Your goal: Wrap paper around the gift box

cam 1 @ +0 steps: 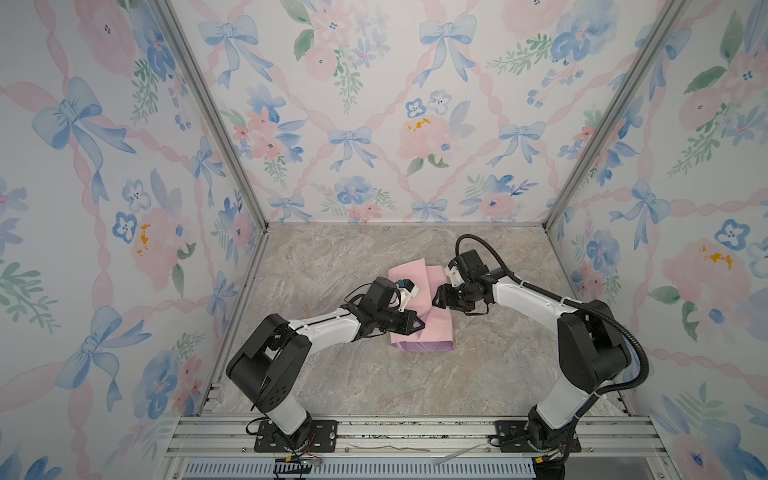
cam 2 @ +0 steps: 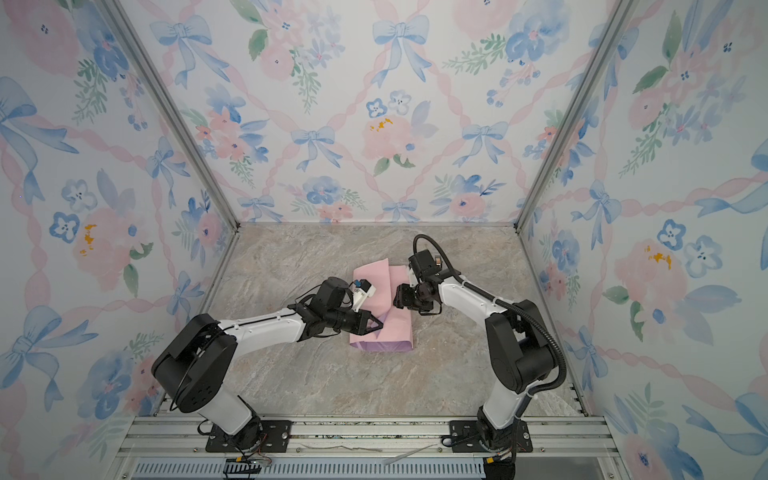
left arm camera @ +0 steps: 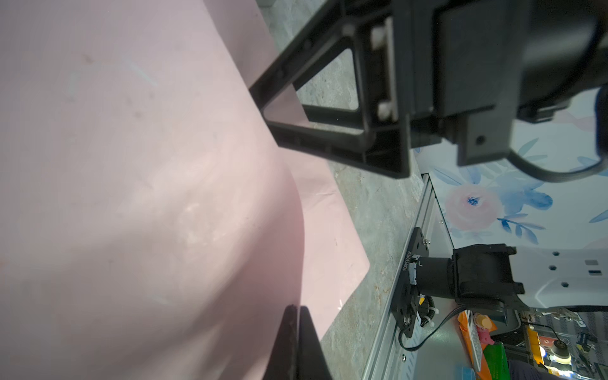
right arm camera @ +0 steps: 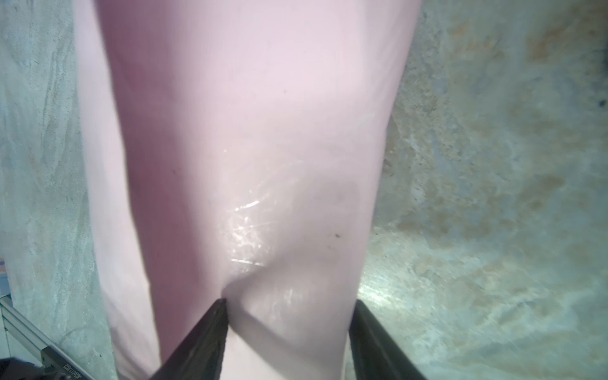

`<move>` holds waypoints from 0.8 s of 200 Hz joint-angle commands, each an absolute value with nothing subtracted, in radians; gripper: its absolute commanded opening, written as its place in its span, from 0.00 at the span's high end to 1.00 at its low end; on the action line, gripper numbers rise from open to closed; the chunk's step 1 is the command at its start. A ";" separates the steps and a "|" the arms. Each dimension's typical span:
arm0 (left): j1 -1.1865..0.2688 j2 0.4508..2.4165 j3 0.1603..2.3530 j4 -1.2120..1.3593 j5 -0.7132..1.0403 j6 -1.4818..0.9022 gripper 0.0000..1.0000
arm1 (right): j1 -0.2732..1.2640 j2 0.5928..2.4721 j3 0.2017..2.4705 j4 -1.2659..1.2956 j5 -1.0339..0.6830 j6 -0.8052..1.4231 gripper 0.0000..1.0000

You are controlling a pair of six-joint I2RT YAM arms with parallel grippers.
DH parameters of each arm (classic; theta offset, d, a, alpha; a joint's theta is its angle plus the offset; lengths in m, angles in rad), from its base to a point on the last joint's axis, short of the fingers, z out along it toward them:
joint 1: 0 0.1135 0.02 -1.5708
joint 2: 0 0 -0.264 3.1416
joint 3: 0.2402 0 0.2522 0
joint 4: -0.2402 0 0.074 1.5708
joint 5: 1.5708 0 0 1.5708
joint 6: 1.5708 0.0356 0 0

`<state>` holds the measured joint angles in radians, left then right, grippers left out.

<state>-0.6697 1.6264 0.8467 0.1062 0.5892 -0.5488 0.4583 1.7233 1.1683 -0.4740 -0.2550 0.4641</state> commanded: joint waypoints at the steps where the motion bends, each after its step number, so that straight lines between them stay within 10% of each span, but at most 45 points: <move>1: -0.676 1.646 0.870 0.068 0.606 -0.520 1.00 | 0.446 1.701 1.125 -0.445 -0.316 0.478 0.38; 160: -0.678 1.679 0.921 -0.027 0.614 -0.454 1.00 | 0.406 1.643 1.128 -0.365 -0.408 0.530 0.11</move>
